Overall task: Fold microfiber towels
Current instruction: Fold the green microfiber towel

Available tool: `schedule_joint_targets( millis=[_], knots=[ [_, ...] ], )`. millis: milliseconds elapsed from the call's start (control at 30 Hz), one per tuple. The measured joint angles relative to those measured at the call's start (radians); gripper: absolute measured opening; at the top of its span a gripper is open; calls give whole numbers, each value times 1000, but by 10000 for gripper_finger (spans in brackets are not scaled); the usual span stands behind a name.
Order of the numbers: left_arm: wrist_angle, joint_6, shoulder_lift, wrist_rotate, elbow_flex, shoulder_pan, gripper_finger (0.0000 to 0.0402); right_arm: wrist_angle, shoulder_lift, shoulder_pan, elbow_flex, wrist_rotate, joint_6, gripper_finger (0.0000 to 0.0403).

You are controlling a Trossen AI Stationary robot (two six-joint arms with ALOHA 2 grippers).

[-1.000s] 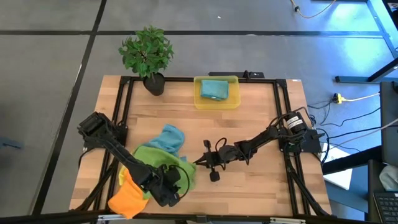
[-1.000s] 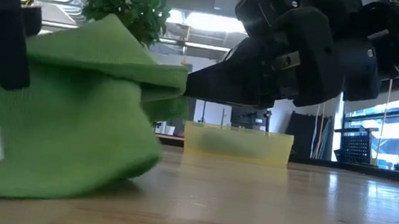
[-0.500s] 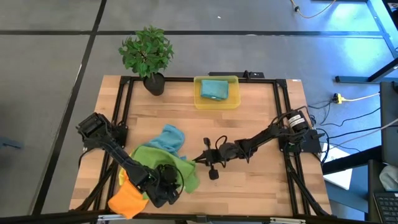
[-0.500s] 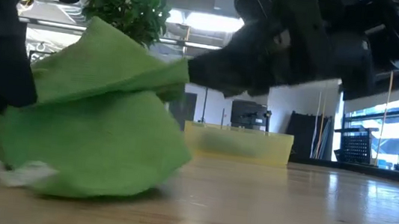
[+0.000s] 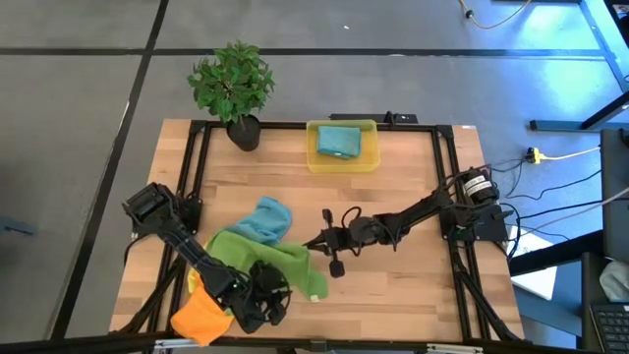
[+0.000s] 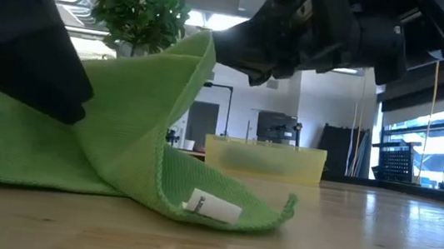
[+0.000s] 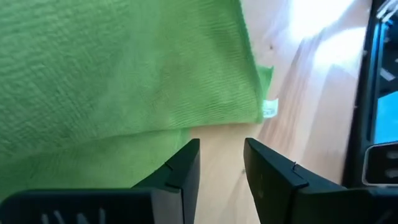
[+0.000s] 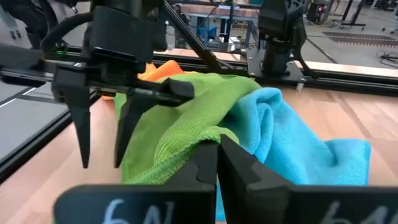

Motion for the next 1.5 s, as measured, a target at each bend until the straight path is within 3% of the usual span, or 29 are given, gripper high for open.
schedule_joint_targets(
  millis=[333,533,633,1500],
  knots=[
    [7,54,0,-55,0,-8,115,-6,0,0,0,0,-22,4],
    [7,127,0,-257,0,-9,115,-19,0,0,0,0,-25,5],
    [6,130,0,-308,0,-5,115,-28,0,0,0,0,-25,5],
    [4,131,0,-298,0,-5,115,-47,0,0,0,-1,-26,6]
  ],
)
